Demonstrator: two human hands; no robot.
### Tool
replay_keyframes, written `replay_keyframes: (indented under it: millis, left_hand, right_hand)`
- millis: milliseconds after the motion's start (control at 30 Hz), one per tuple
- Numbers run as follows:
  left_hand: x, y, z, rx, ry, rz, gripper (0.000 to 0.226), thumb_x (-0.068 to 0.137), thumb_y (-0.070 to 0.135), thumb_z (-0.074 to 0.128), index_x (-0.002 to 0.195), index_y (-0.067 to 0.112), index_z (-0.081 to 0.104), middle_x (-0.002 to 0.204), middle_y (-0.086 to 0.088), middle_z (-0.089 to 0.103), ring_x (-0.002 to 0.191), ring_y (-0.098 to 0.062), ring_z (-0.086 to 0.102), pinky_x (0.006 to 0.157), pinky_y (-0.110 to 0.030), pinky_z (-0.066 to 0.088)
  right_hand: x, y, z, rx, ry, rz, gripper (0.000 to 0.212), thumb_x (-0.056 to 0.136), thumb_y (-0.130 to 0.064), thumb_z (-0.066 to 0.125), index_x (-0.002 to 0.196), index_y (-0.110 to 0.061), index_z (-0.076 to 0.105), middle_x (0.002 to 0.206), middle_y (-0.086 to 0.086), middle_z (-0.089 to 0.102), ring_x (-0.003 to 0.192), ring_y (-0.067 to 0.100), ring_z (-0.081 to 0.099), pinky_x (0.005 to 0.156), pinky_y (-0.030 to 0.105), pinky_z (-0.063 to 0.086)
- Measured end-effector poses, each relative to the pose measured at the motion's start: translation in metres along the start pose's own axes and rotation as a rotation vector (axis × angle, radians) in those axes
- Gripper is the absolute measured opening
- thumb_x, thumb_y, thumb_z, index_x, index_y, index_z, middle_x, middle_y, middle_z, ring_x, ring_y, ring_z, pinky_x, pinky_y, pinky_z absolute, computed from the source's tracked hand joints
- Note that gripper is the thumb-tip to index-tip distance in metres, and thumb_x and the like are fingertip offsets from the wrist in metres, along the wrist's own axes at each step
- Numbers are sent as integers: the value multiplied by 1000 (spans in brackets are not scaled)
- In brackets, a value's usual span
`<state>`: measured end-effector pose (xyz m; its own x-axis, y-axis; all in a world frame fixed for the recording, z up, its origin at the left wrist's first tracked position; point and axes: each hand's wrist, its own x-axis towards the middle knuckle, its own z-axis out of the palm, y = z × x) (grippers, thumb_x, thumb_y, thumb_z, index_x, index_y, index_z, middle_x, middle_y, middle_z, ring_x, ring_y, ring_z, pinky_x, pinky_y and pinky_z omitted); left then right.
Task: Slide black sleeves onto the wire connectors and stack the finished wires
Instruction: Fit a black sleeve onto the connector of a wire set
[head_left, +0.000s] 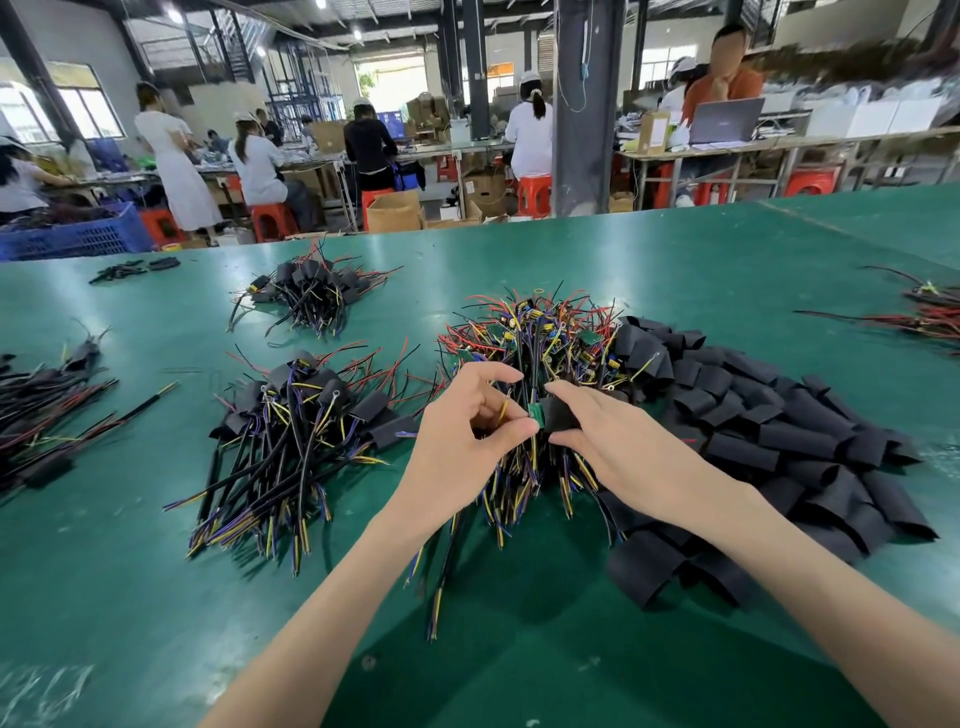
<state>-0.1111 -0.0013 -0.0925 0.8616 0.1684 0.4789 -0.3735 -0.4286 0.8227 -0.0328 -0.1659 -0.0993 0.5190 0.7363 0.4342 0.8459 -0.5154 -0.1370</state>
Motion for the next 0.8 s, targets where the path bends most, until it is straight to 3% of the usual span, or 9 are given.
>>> replay_keyframes:
  millis: [167,367,533,633,800]
  left_hand:
    - [-2,-1,3,19,-11,-5,43,77,-1,73,105,25,54,70,9,65,65,-8,55,69,-19,44]
    - [-1,-1,4,51,-12,-54,43,73,3,78,103,25,55,68,11,59,59,-5,52,67,-19,43]
    - [-2,3,5,86,-41,-85,39,71,17,82,101,26,58,76,7,60,55,-7,49,59,-22,45]
    - [0,7,4,76,-103,-135,33,79,18,75,104,24,54,77,1,64,52,-8,55,51,-22,46]
    - [3,10,-10,213,-272,-124,7,84,16,70,82,20,65,62,13,66,53,-1,56,60,-11,42]
  right_hand:
    - [-2,-4,0,-49,-27,-43,45,95,-28,52,132,-6,39,103,8,56,94,28,57,76,37,44]
    - [-2,-9,-2,-101,-61,-37,44,98,-30,45,136,-11,33,107,5,50,95,25,55,77,35,45]
    - [-4,-19,1,-25,-54,-33,45,96,-15,47,138,-8,33,108,7,47,89,27,54,70,35,45]
    - [-2,-14,-5,92,-12,-11,43,92,-5,50,133,-7,41,111,9,48,98,28,52,82,38,44]
    - [1,-8,-14,194,124,4,46,81,11,53,123,-5,50,107,10,49,94,31,50,82,40,40]
